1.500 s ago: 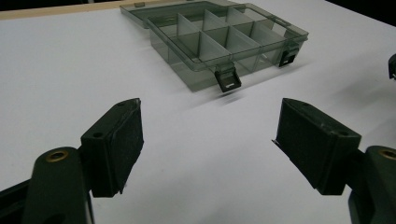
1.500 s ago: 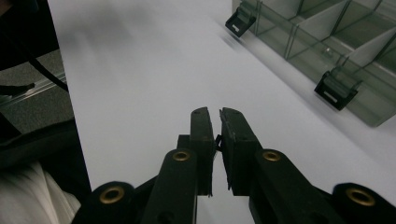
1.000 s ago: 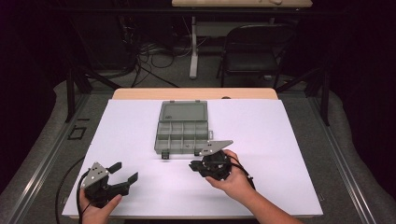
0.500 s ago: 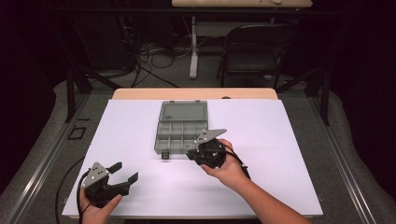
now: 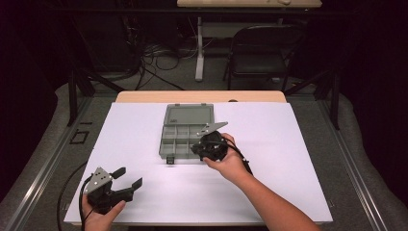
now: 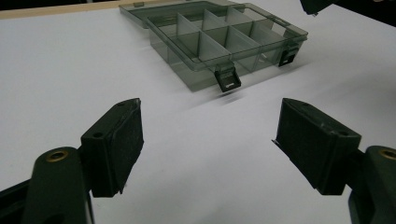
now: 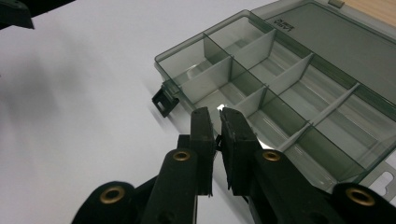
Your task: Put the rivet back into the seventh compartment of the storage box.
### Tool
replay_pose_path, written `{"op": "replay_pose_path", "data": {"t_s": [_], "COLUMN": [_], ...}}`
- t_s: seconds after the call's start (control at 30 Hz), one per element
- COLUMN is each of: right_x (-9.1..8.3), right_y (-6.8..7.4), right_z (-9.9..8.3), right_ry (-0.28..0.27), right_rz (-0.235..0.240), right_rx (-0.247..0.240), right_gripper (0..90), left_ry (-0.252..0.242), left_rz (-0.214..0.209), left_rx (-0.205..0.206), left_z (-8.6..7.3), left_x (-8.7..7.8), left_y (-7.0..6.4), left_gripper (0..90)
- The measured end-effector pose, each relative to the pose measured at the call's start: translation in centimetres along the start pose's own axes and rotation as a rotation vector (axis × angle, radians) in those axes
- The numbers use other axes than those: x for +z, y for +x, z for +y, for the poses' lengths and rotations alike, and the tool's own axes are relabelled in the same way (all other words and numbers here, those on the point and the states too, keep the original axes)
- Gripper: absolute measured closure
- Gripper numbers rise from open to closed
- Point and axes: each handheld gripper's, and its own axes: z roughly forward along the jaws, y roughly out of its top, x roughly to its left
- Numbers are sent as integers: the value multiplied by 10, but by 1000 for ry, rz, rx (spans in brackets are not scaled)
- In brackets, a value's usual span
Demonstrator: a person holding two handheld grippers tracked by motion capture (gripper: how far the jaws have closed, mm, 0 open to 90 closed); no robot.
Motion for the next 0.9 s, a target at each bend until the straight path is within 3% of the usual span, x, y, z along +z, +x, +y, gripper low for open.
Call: {"op": "replay_pose_path", "data": {"t_s": [0.37, 0.9], "right_x": [17, 39], "right_y": [-17, -24], "right_z": [2, 3], "right_ry": [37, 43], "right_rz": [-41, -79], "right_rx": [33, 64], "right_gripper": [833, 833], "left_ry": [1, 1], "left_rz": [-2, -4], "left_rx": [3, -1], "left_z": [0, 0], "left_x": [1, 0], "left_y": [0, 0], "left_gripper": [230, 230]}}
